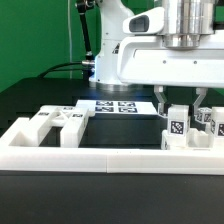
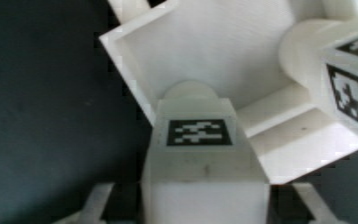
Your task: Assemble chair
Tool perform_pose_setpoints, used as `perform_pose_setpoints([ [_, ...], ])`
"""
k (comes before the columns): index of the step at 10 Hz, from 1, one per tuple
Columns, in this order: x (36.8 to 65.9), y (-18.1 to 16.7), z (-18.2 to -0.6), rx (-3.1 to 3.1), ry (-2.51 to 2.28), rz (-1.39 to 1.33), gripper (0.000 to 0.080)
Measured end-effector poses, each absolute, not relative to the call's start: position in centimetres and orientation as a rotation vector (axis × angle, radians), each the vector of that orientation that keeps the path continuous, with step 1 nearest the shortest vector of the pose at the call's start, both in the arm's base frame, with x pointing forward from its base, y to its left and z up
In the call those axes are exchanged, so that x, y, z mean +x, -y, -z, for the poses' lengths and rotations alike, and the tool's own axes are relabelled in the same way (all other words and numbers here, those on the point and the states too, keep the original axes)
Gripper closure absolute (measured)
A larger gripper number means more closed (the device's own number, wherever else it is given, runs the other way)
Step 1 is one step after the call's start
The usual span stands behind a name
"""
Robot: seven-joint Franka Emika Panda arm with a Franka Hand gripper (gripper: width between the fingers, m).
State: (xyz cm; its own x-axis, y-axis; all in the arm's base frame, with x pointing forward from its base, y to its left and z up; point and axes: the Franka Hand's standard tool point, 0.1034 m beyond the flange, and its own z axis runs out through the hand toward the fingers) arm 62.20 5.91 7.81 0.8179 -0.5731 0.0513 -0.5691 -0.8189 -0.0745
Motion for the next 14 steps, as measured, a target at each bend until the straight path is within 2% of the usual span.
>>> perform_pose_setpoints([
  [3, 62.36, -6.12, -7.76, -2.73, -1.405, 0.143, 0.0509],
  [7, 62.36, -6.11, -7.79, -2.45, -1.819, 0.117, 0.0509],
  [10, 62.37, -6.11, -7.8, -2.489, -1.767, 0.12, 0.0508],
  [12, 62.4, -6.11, -7.84, -2.558, -1.67, 0.127, 0.019],
  [14, 62.38, -6.43, -7.86, -2.75, -1.354, 0.142, 0.0162],
])
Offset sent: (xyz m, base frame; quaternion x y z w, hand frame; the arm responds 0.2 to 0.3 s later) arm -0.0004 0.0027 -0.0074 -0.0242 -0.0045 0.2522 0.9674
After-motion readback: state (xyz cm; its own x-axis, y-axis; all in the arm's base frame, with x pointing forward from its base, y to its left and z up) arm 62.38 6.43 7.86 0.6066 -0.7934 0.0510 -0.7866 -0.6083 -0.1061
